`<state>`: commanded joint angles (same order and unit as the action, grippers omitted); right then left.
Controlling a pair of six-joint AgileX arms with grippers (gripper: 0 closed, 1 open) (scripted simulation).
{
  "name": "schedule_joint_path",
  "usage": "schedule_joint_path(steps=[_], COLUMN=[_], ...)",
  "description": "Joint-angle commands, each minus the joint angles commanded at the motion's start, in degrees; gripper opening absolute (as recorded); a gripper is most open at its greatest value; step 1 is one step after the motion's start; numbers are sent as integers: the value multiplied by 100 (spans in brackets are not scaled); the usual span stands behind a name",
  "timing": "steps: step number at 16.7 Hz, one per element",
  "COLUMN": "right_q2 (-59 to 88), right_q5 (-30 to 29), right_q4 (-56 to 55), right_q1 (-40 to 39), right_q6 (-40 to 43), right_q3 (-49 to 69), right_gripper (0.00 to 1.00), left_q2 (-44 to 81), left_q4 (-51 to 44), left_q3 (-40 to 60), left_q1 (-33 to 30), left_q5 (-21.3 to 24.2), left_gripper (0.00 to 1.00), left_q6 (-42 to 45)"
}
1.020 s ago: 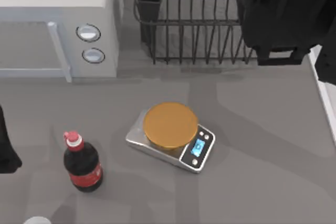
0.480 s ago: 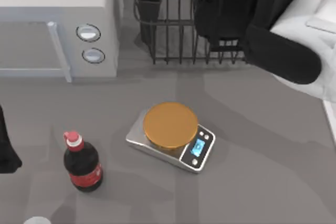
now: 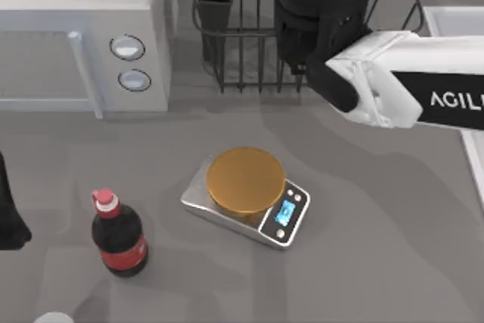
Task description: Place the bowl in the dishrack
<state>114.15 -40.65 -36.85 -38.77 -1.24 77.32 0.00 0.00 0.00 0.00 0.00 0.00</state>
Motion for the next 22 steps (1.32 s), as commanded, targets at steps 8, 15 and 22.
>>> schedule_joint_path(steps=[8, 15, 22], right_q2=[300, 300, 300], right_q5=[254, 254, 254], right_q4=[-330, -330, -330], right_q1=[256, 256, 256], right_q6=[22, 22, 22], right_q3=[-94, -94, -94], right_gripper=[8, 60, 100], left_q2=[0, 0, 0], left_q4=[0, 0, 0], left_q3=[0, 0, 0], left_q1=[0, 0, 0], left_q5=[0, 0, 0], left_gripper=[100, 100, 100], left_q6=[0, 0, 0])
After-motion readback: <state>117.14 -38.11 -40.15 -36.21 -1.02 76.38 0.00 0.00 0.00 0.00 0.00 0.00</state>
